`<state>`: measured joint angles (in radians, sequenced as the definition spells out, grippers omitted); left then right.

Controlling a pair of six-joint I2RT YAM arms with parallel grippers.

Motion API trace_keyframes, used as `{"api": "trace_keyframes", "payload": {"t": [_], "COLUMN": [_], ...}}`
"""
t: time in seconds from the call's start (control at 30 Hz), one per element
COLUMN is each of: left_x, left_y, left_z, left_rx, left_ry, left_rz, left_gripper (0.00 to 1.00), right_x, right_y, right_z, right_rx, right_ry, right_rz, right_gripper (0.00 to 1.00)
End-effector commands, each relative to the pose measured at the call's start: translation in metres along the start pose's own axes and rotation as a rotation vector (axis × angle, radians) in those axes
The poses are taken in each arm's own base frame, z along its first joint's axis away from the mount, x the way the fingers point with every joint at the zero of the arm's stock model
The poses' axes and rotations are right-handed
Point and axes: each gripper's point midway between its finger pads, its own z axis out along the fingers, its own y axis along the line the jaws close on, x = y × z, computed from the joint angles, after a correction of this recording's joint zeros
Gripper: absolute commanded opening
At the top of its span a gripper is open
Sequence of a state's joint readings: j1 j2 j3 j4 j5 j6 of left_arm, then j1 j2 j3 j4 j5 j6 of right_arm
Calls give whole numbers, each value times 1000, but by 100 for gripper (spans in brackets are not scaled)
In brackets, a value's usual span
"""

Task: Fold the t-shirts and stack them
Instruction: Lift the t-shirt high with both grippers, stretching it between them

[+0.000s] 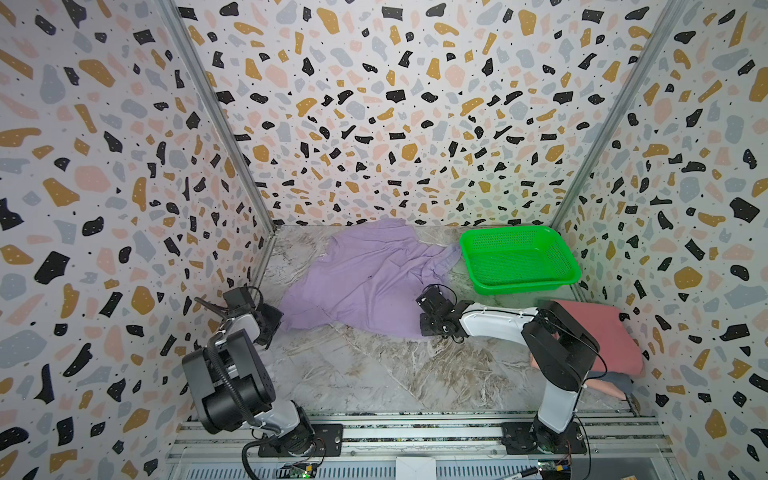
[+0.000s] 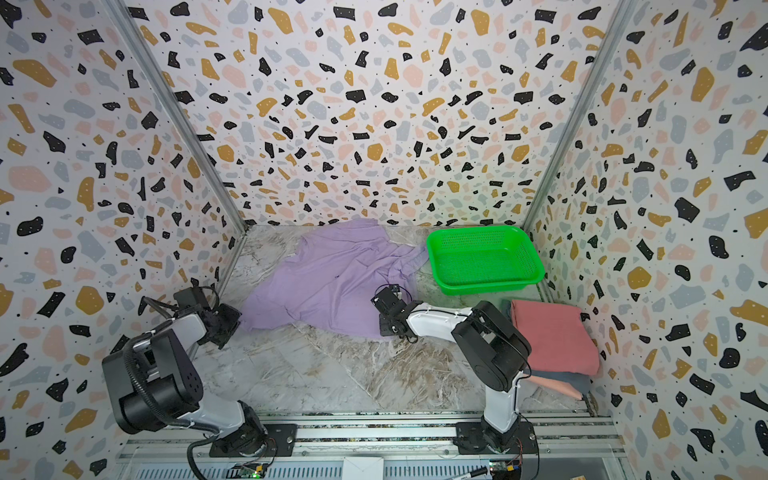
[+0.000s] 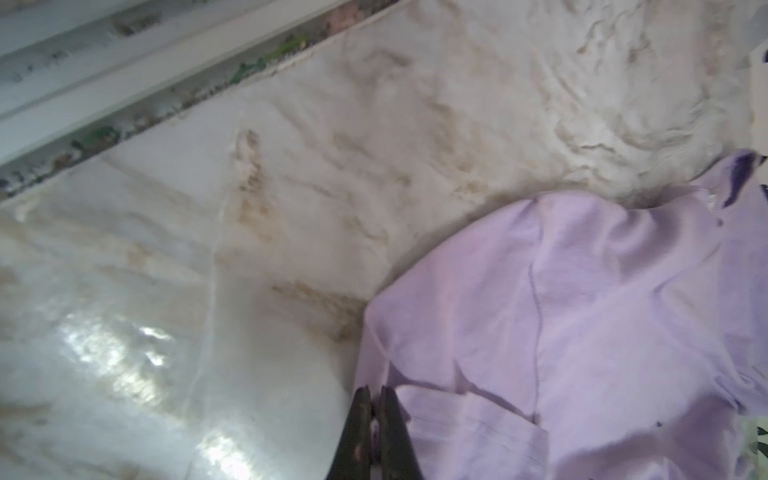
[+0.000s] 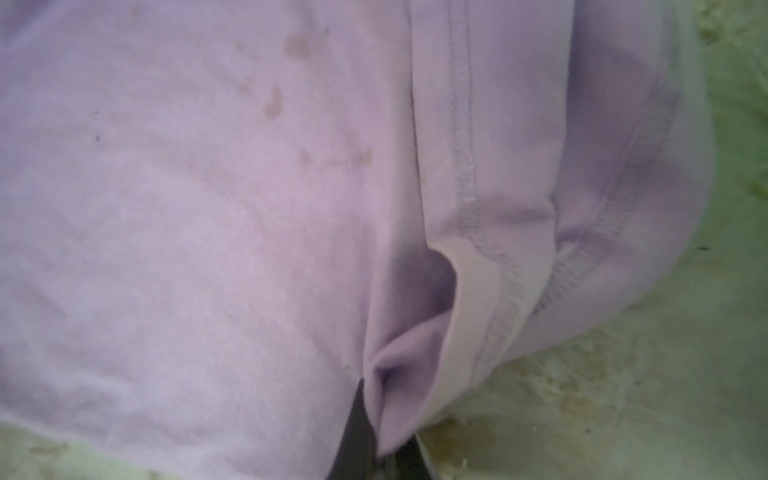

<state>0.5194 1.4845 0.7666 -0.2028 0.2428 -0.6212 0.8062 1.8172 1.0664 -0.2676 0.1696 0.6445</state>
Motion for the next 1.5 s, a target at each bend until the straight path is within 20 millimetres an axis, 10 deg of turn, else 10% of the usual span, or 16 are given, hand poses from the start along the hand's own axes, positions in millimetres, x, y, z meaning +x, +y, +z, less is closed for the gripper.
{"api": "trace_keyframes", "payload": {"t": [0.0, 0.17, 0.33, 0.53, 0.8, 0.93, 1.3, 1.47], "left_x": [-26, -60, -93, -123, -130, -150, -215, -240], "left_y": [-50, -133, -223, -281, -294, -298, -313, -362], "left_z": [-31, -117, -252, -421, -573, -552, -380, -384], "left_rx": [146, 395, 644, 819, 833, 922, 962, 1051], "left_ry": [-66, -198, -401, -730, -1133, -1112, -868, -831], "left_rz": [93, 310, 558, 685, 642, 542, 323, 333], "left_gripper": [0, 0, 0, 0, 0, 0, 0, 0], "right_x": [-18, -142, -226, -256, -270, -288, -353, -392], "right_y": [-14, 6, 25, 33, 20, 17, 8, 14], "right_z": [-40, -139, -260, -383, -464, -453, -325, -338], "right_rx": [5, -221, -375, -423, -505, -496, -565, -607], "right_ry": [-2, -325, -588, -813, -1052, -1078, -921, -1027], "right_rz": [-62, -76, -202, -351, -368, -345, -176, -207], "right_gripper": [0, 0, 0, 0, 0, 0, 0, 0]}}
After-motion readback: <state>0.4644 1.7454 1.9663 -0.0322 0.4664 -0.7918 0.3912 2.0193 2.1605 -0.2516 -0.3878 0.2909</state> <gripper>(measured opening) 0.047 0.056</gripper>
